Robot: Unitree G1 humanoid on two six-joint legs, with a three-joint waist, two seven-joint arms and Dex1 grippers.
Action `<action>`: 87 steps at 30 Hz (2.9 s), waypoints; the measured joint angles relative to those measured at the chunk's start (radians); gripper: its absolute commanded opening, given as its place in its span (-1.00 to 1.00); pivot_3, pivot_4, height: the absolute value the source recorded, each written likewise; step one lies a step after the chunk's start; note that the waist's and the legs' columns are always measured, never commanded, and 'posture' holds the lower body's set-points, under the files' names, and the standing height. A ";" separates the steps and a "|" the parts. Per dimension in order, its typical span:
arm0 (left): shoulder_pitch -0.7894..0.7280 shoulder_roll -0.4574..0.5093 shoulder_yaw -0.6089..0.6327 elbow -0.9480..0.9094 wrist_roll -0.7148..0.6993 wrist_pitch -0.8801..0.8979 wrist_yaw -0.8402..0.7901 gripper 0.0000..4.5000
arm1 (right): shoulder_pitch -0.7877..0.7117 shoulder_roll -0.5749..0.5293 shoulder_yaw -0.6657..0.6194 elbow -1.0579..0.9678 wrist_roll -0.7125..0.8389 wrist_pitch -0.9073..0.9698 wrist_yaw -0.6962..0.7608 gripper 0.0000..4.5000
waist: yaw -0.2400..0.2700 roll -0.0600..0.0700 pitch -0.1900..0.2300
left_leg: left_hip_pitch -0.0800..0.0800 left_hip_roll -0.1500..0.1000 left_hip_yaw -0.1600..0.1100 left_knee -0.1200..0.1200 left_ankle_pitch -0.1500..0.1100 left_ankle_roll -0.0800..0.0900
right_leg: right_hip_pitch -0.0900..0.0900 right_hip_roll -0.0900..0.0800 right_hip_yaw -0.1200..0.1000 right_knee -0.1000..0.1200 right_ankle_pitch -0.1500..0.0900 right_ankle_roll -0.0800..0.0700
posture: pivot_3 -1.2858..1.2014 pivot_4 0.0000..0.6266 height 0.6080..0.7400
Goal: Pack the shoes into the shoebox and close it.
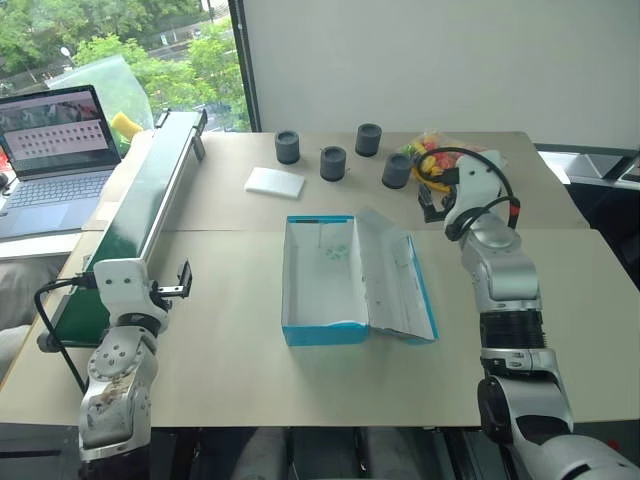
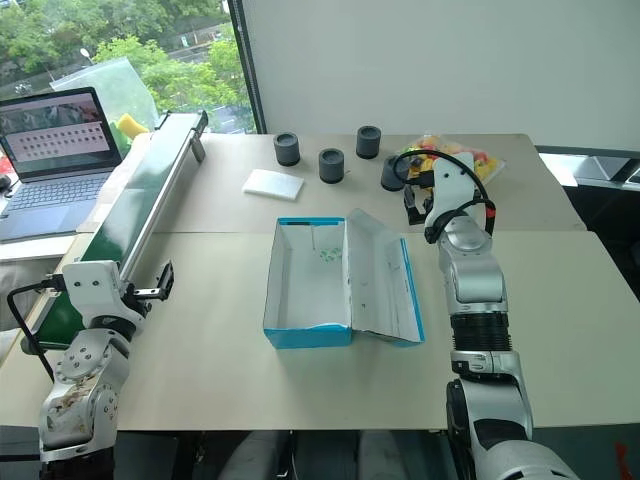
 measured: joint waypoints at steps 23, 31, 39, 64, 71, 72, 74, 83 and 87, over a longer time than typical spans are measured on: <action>0.273 0.221 0.377 -0.090 -0.273 0.135 -0.227 1.00 | -0.038 0.068 0.430 -0.469 0.463 0.301 0.610 0.99 | -0.020 -0.002 -0.001 | -0.005 0.005 -0.003 -0.001 0.000 -0.001 | -0.012 0.003 0.004 0.001 0.003 -0.003 | 0.03 -0.52 0.93; 0.331 0.254 0.424 -0.018 -0.304 0.150 -0.301 1.00 | 0.118 0.115 0.556 -0.378 0.235 0.092 0.534 0.99 | -0.021 -0.003 -0.002 | -0.005 0.005 -0.003 -0.001 0.000 -0.002 | -0.012 0.003 0.004 0.001 0.003 -0.004 | 0.03 -0.52 0.93; 0.328 0.232 0.409 -0.005 -0.291 0.148 -0.286 1.00 | 0.143 0.164 0.556 -0.335 0.172 0.041 0.510 0.99 | -0.022 -0.005 -0.003 | -0.004 0.007 -0.003 -0.001 -0.001 -0.003 | -0.012 0.004 0.004 0.001 0.004 -0.004 | 0.03 -0.52 0.93; 0.328 0.235 0.377 0.059 -0.248 0.143 -0.296 1.00 | 0.164 0.205 0.547 -0.257 0.089 -0.014 0.497 0.99 | -0.023 -0.007 -0.004 | -0.004 0.008 -0.002 -0.001 -0.001 -0.003 | -0.012 0.005 0.004 0.001 0.004 -0.005 | 0.03 -0.52 0.93; 0.307 0.235 0.377 0.081 -0.245 0.126 -0.284 1.00 | 0.164 0.210 0.541 -0.246 0.078 -0.026 0.496 0.99 | -0.023 -0.007 -0.004 | -0.003 0.009 -0.002 -0.001 -0.001 -0.003 | -0.012 0.005 0.004 0.001 0.004 -0.005 | 0.03 -0.52 0.93; 0.301 0.235 0.377 0.089 -0.242 0.125 -0.282 1.00 | 0.164 0.212 0.540 -0.245 0.078 -0.026 0.494 0.99 | -0.023 -0.007 -0.004 | -0.003 0.009 -0.002 -0.001 -0.001 -0.003 | -0.012 0.005 0.004 0.001 0.004 -0.005 | 0.03 -0.52 0.93; 0.296 0.235 0.377 0.099 -0.239 0.124 -0.276 1.00 | 0.164 0.214 0.539 -0.245 0.072 -0.027 0.491 0.99 | -0.024 -0.007 -0.004 | -0.003 0.009 -0.002 -0.001 -0.001 -0.003 | -0.012 0.005 0.004 0.001 0.004 -0.005 | 0.03 -0.52 0.93; 0.277 0.235 0.376 0.136 -0.217 0.115 -0.275 1.00 | 0.164 0.216 0.535 -0.244 0.059 -0.028 0.481 0.99 | -0.023 -0.007 -0.004 | -0.003 0.009 -0.002 -0.001 -0.001 -0.004 | -0.012 0.005 0.004 0.001 0.004 -0.005 | 0.03 -0.52 0.93; 0.270 0.235 0.373 0.137 -0.208 0.110 -0.276 1.00 | 0.164 0.216 0.534 -0.244 0.059 -0.028 0.480 0.99 | -0.023 -0.007 -0.004 | -0.003 0.009 -0.002 -0.001 -0.001 -0.004 | -0.012 0.005 0.004 0.001 0.004 -0.005 | 0.03 -0.52 0.93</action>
